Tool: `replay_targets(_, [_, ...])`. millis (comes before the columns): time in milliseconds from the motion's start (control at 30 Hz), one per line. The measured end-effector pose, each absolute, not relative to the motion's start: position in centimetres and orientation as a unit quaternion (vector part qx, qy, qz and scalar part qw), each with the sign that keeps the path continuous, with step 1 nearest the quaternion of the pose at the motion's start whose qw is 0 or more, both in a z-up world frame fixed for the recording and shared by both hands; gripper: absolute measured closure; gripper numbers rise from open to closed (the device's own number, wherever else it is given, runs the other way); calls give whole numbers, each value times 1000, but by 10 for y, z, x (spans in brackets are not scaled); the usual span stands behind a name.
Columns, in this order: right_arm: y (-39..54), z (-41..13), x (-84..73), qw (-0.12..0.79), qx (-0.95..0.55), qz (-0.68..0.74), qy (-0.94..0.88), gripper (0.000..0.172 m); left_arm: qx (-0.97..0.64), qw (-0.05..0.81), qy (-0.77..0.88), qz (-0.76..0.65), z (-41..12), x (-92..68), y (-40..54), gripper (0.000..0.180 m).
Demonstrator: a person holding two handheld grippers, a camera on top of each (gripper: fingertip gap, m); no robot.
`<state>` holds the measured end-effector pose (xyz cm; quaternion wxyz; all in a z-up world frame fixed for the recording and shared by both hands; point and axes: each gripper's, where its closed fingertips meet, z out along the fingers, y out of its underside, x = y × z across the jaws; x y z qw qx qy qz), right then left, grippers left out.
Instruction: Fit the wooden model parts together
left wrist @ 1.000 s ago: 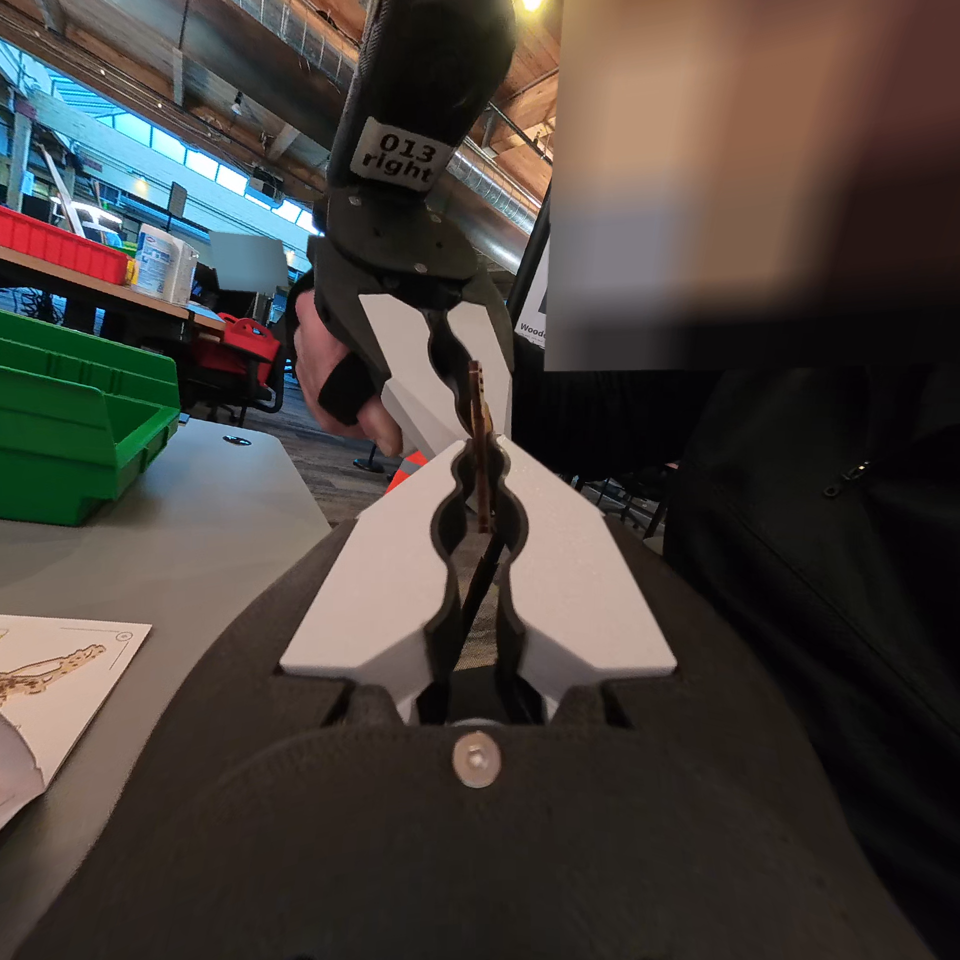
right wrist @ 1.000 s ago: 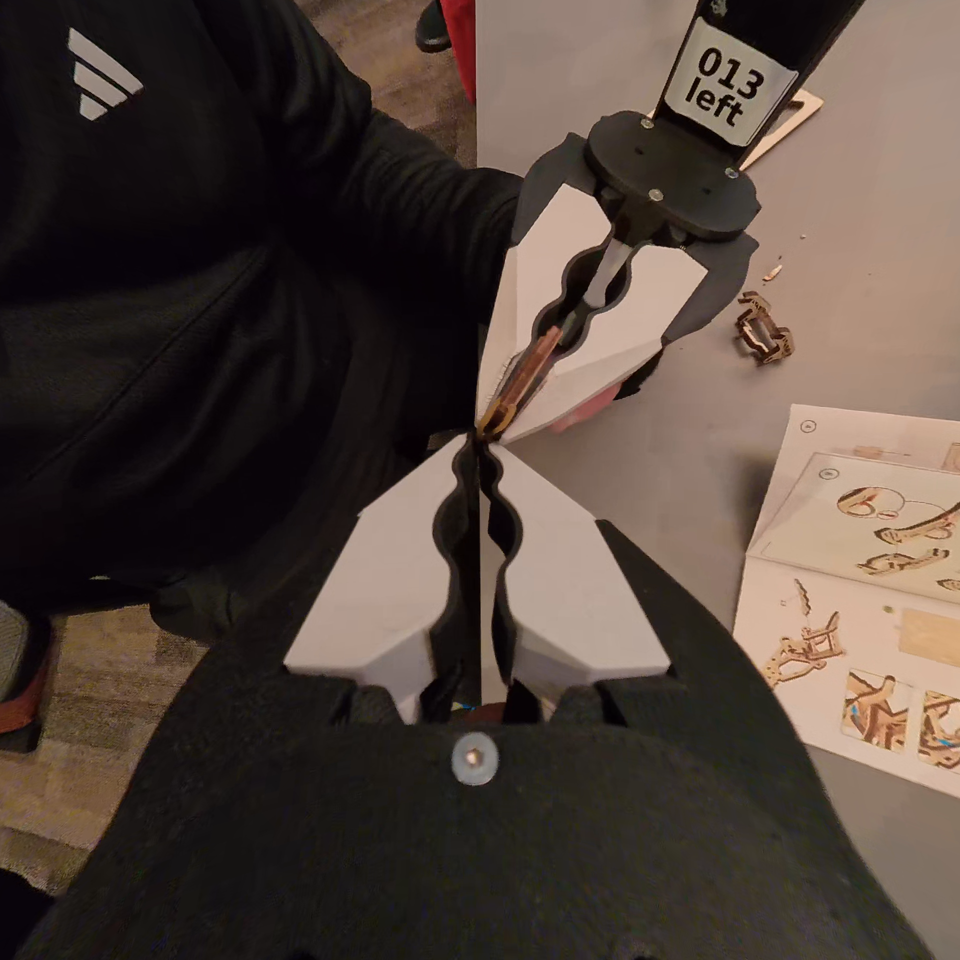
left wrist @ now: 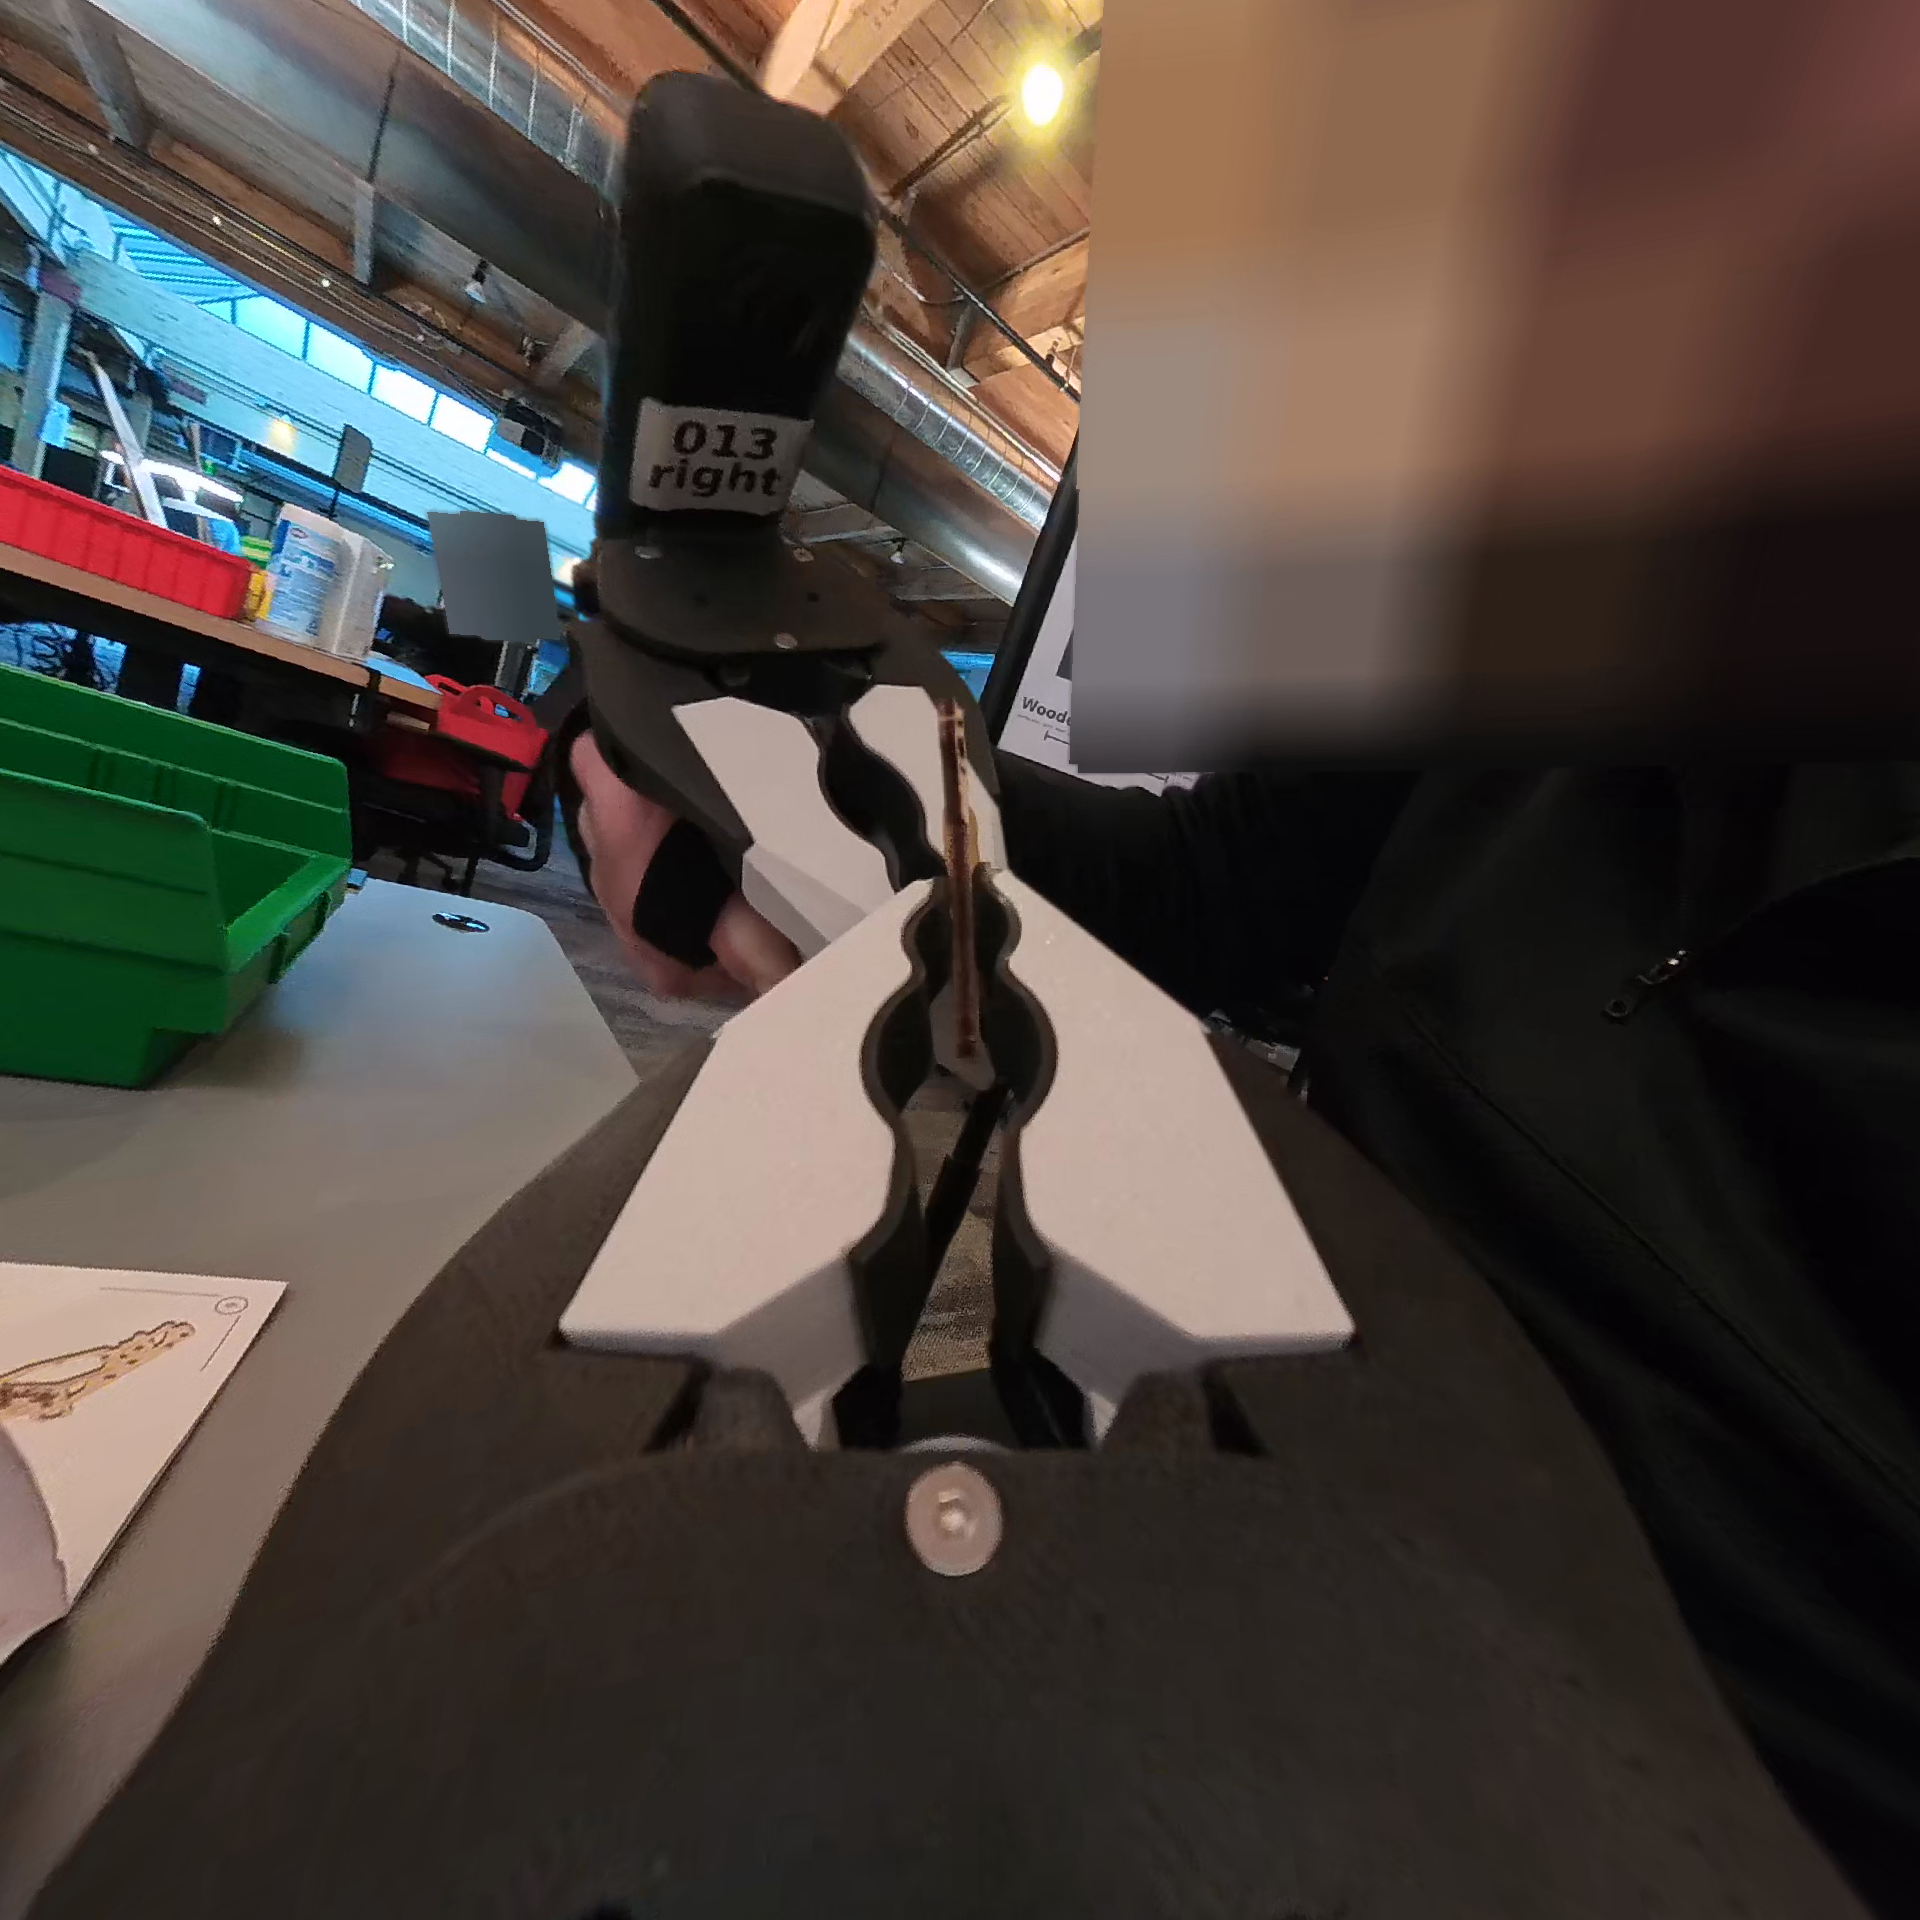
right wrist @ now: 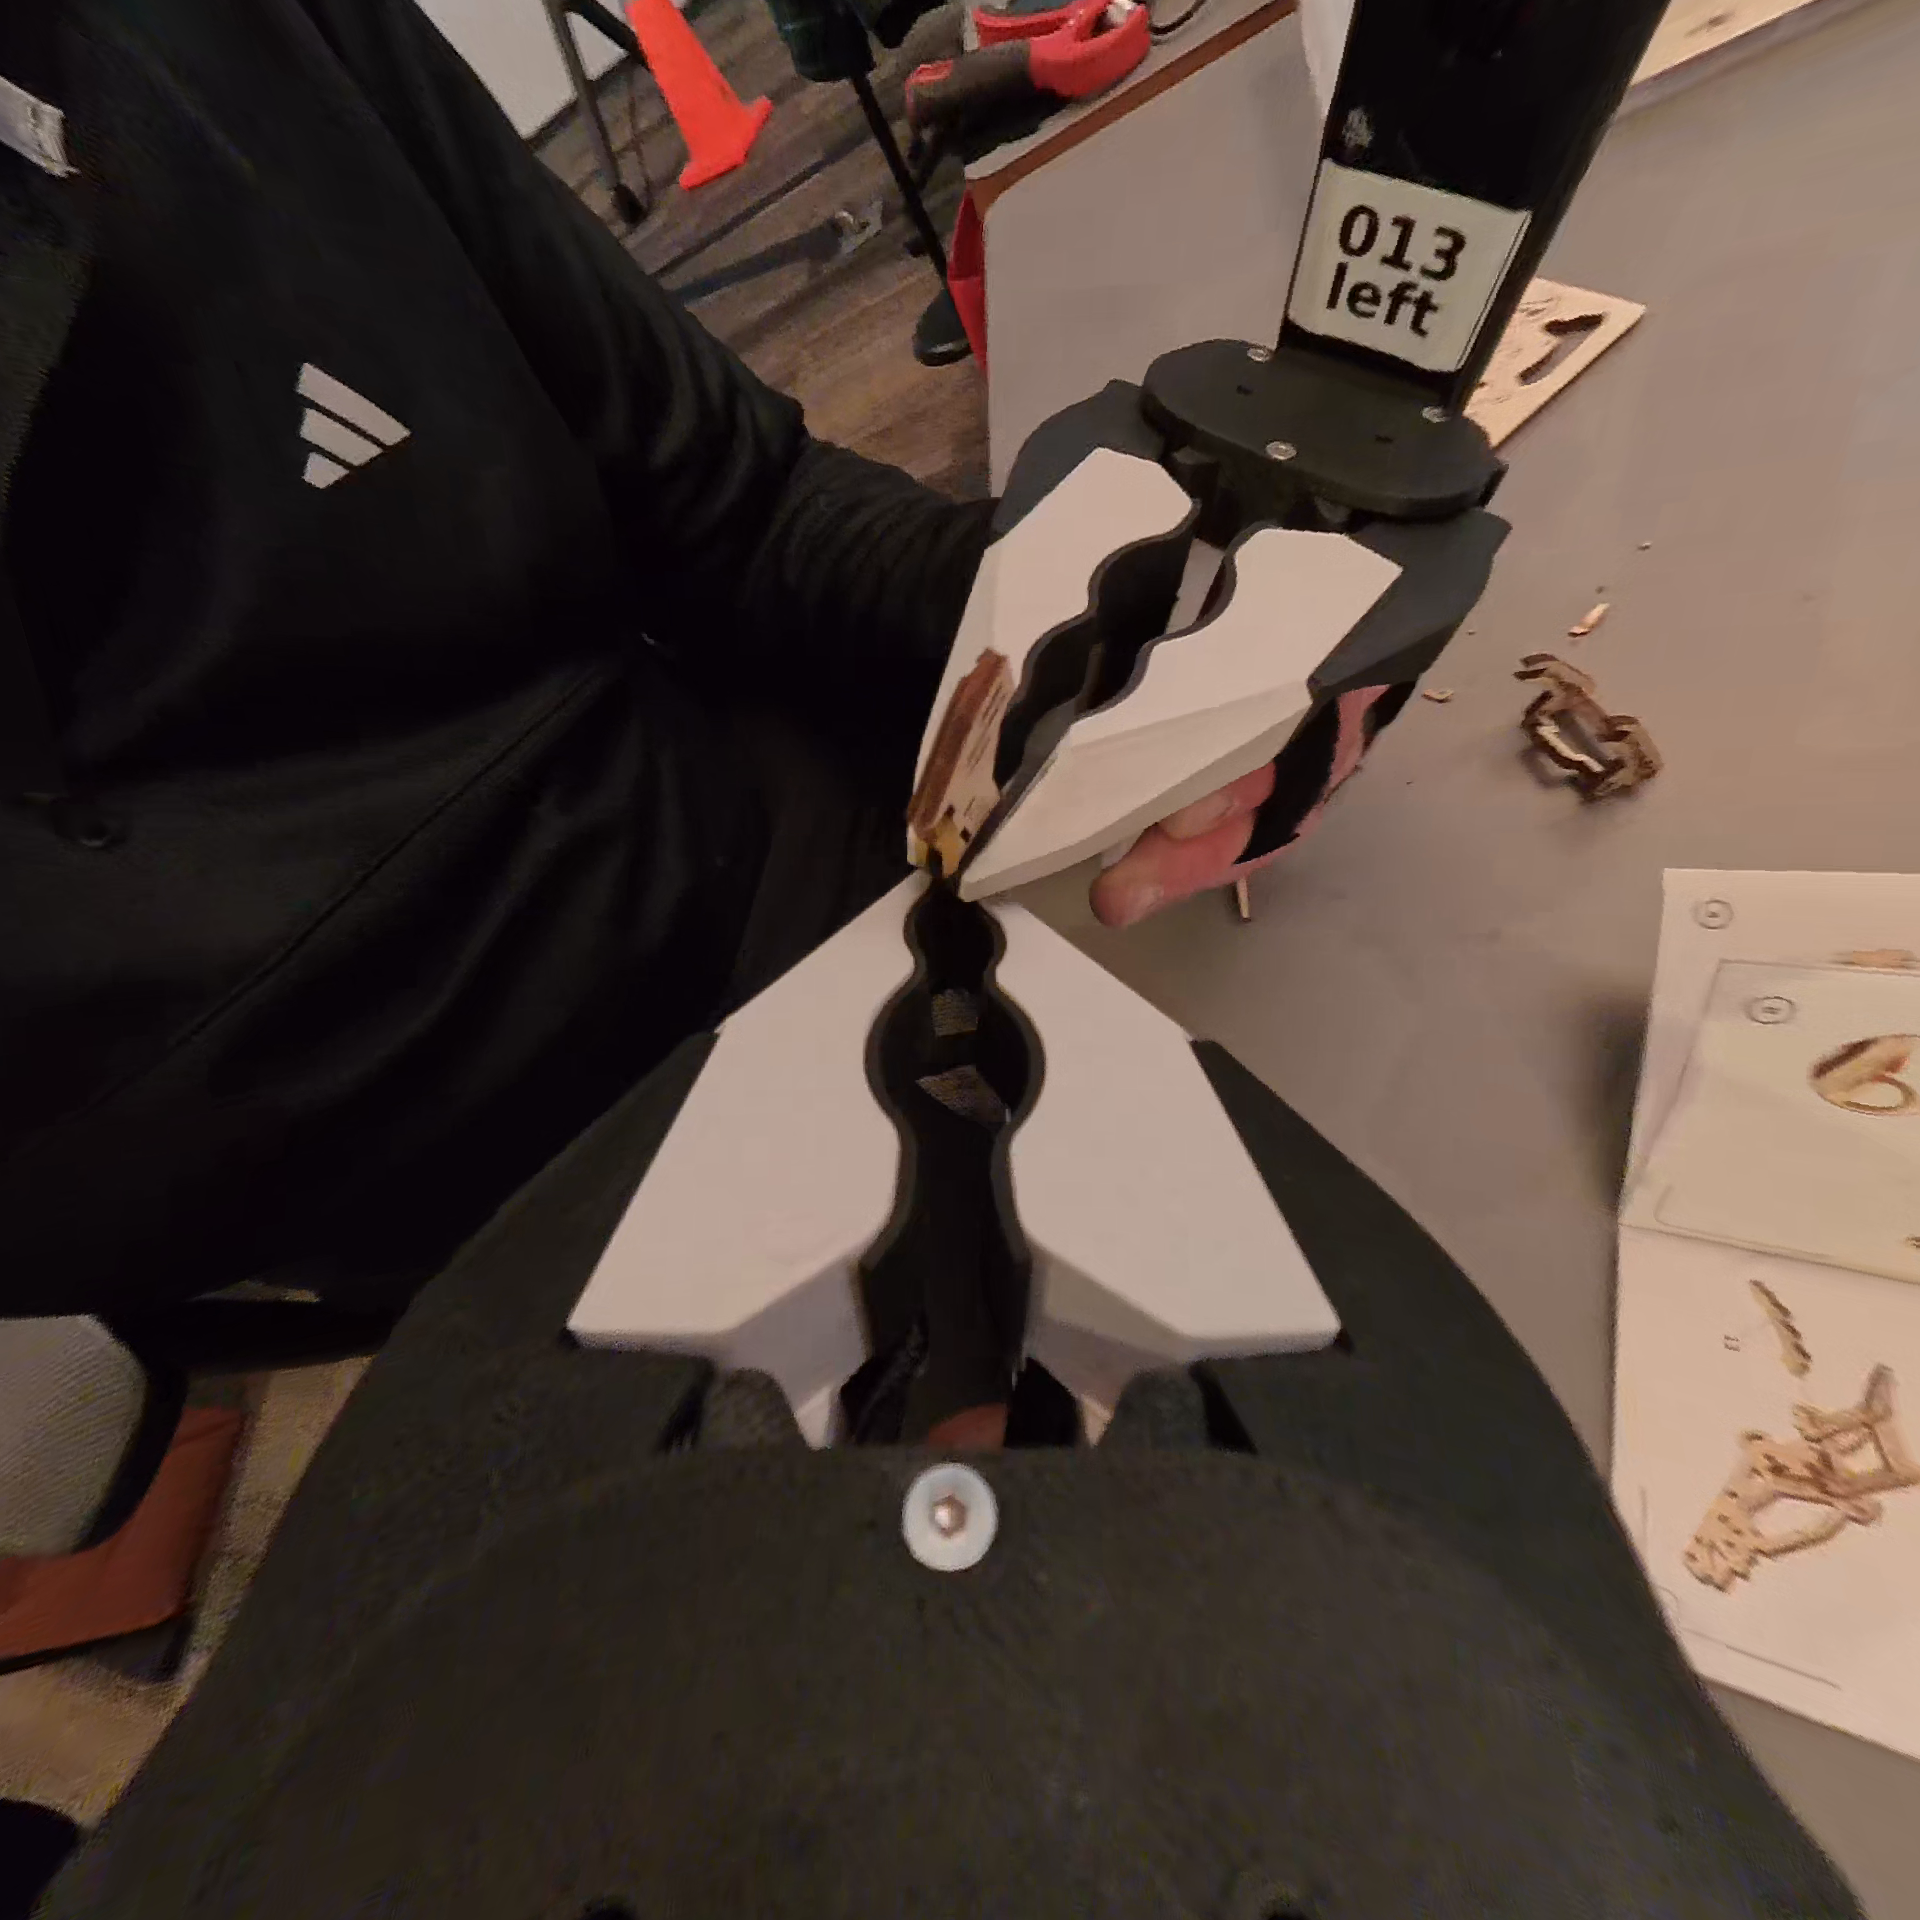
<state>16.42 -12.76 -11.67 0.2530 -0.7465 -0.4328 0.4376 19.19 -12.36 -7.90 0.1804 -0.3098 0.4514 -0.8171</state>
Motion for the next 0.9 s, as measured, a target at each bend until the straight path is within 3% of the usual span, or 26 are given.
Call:
replay_targets(200, [-122, -109, 168, 269, -770, 399, -420, 172, -304, 185, 448, -820, -76, 190, -122, 179])
replay_targets(600, [-130, -103, 175, 199, -782, 366, -464, 172, -281, 181, 463, -821, -73, 185, -130, 179])
replay_targets(900, [-121, -98, 171, 272, -795, 321, -437, 172, -283, 183, 441, -831, -69, 185, -124, 179])
